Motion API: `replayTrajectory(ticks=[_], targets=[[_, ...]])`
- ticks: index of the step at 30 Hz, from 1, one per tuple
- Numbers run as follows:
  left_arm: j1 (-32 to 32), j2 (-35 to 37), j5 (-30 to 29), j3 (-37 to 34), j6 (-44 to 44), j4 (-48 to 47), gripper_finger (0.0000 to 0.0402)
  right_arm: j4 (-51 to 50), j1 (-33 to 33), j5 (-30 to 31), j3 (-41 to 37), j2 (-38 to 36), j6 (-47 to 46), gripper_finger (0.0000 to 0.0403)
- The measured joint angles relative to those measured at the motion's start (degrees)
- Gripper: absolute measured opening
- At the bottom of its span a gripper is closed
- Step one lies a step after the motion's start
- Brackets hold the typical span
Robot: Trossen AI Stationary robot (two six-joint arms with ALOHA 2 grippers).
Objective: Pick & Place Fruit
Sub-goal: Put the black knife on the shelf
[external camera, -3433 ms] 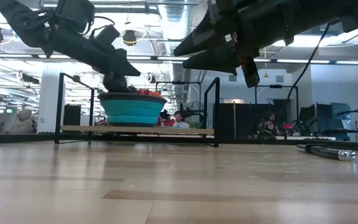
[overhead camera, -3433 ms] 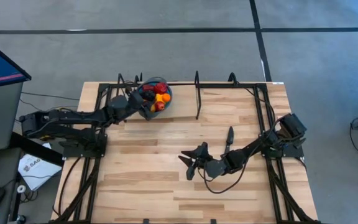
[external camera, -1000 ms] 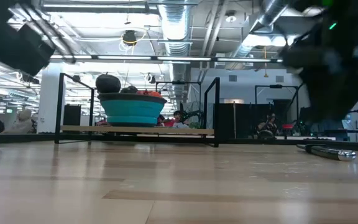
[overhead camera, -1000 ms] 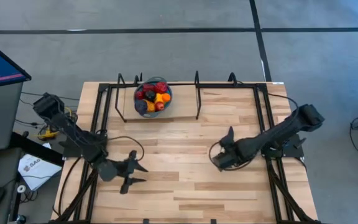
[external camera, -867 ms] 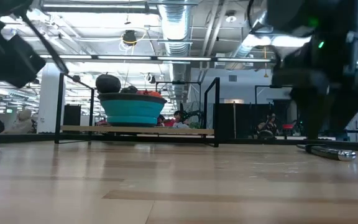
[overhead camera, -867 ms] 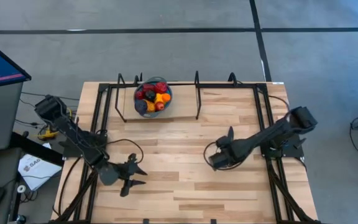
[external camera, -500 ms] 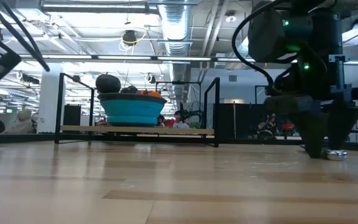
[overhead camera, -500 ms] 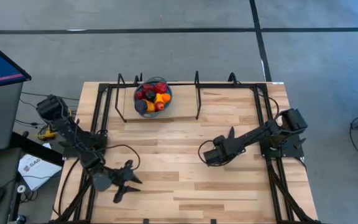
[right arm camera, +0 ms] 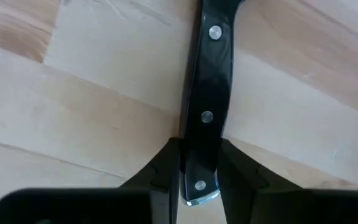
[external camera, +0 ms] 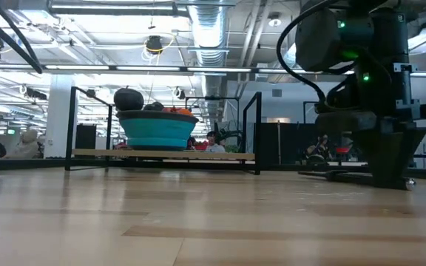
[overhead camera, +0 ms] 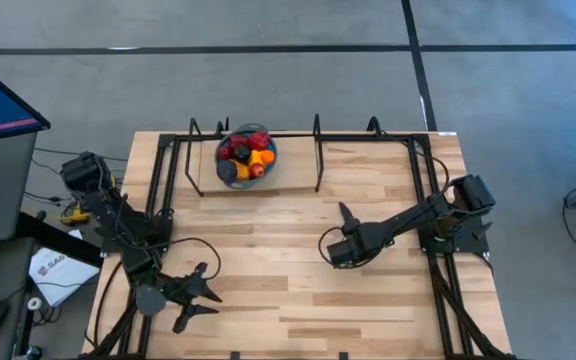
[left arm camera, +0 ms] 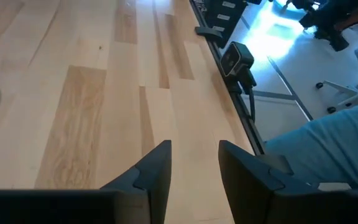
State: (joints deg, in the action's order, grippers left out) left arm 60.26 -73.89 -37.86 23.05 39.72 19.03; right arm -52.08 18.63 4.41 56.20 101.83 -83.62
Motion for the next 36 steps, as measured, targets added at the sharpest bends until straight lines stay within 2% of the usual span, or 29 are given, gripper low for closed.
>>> replayTrajectory(ticks=[3,7,11,13,20,26,32,36], targets=[[1.4,0.0,-1.7,0.0,0.0,0.1,0.0123,0.3,1.9,-1.6,2.8,0.5,-0.2,0.0077],[2.8,0.0,-4.3,0.0,-0.2,0.2,0.0117,3.9,5.1,-4.4,10.5,0.9,0.1,0.0078],[2.9,0.0,-5.8,0.0,-0.3,0.2,0.0113,7.2,5.7,-0.9,17.5,1.7,-1.9,0.0072],[2.9,0.0,-6.4,0.0,-0.3,0.2,0.0113,5.4,5.5,2.2,19.9,1.8,-2.4,0.0074],[2.9,0.0,-7.2,0.0,-0.5,0.4,0.0113,9.0,-1.3,7.5,24.7,1.8,-0.1,0.0077],[2.9,0.0,-7.2,0.0,-2.1,0.6,0.0113,12.8,-8.2,7.7,27.1,1.7,5.6,0.0077],[2.9,0.0,-7.2,0.0,-2.4,0.8,0.0113,13.5,-14.8,9.2,27.1,2.1,5.9,0.0077],[2.9,0.0,-7.1,0.0,-3.7,1.0,0.0113,15.8,-18.0,7.7,27.0,5.1,6.3,0.0077]])
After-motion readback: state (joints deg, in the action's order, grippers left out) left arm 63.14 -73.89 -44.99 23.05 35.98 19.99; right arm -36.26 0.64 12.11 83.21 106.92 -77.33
